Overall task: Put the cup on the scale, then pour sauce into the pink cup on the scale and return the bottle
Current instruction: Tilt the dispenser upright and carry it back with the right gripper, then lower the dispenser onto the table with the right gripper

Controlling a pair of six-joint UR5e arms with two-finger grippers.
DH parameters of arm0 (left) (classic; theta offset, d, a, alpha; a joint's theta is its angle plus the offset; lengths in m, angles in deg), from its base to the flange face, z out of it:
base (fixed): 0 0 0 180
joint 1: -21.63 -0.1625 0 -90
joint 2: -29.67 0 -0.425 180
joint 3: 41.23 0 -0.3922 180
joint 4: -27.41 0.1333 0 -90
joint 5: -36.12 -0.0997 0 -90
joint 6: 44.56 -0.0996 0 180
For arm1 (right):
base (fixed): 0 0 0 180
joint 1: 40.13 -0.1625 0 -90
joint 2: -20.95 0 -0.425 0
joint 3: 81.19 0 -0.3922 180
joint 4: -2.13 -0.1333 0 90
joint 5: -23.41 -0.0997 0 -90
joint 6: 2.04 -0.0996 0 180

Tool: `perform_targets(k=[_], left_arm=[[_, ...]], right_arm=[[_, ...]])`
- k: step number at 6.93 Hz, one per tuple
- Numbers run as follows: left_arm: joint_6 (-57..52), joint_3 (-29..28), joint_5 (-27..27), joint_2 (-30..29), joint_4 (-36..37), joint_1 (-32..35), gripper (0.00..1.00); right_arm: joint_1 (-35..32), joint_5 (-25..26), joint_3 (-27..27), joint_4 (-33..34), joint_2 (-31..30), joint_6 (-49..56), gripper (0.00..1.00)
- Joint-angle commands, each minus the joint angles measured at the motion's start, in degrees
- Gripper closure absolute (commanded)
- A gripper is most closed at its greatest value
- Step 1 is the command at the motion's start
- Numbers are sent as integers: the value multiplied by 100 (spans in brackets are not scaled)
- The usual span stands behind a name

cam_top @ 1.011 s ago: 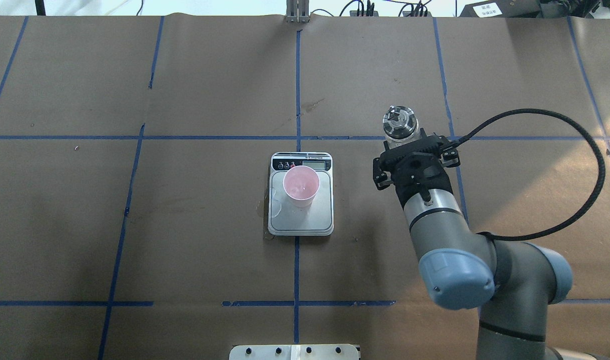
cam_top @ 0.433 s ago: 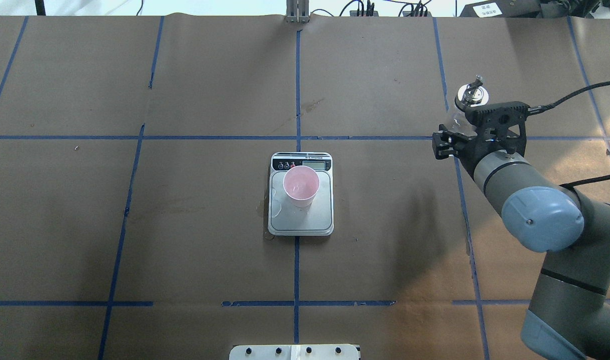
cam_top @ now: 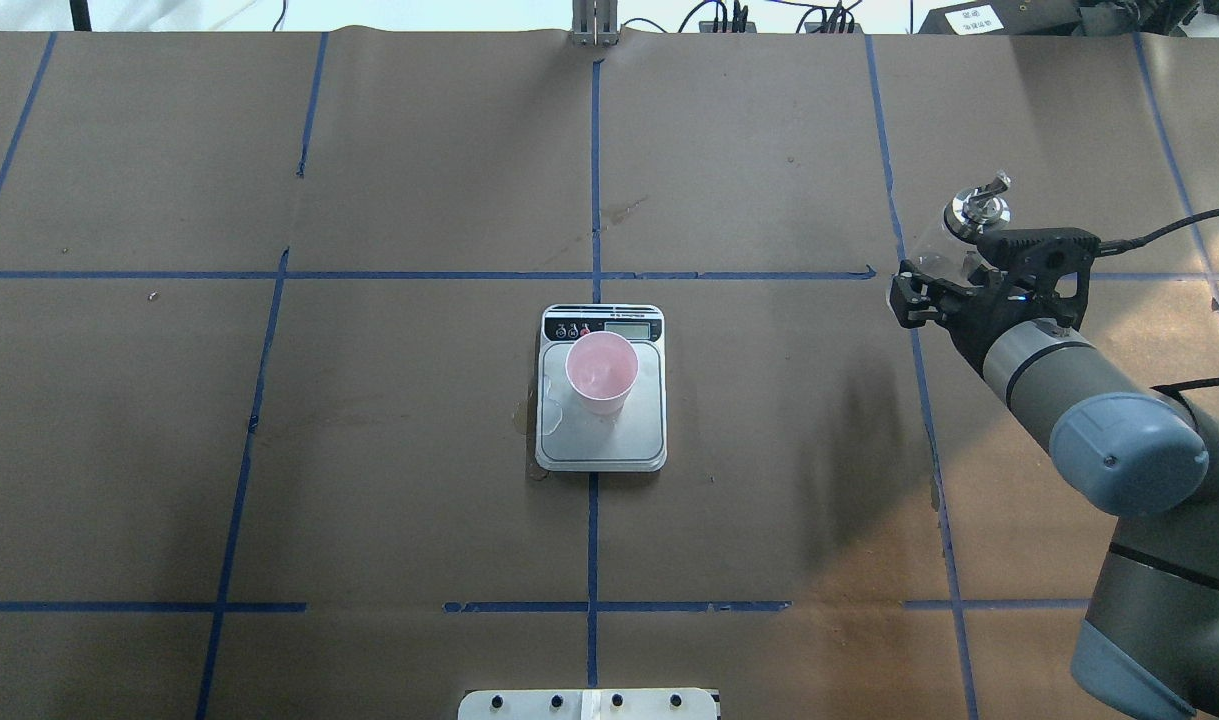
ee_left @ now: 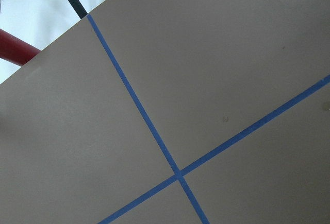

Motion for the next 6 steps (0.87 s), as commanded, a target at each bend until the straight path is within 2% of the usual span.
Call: perform_targets(k=[1, 3, 6], left_arm=[[0, -11, 2, 0, 2, -9, 0], [0, -12, 2, 0, -7, -9, 0], [0, -20, -7, -9, -7, -9, 0]], right_arm=[[164, 41, -96, -68, -201, -106, 100], [532, 443, -281, -59, -149, -107, 100], [683, 446, -325, -59, -104, -107, 100]])
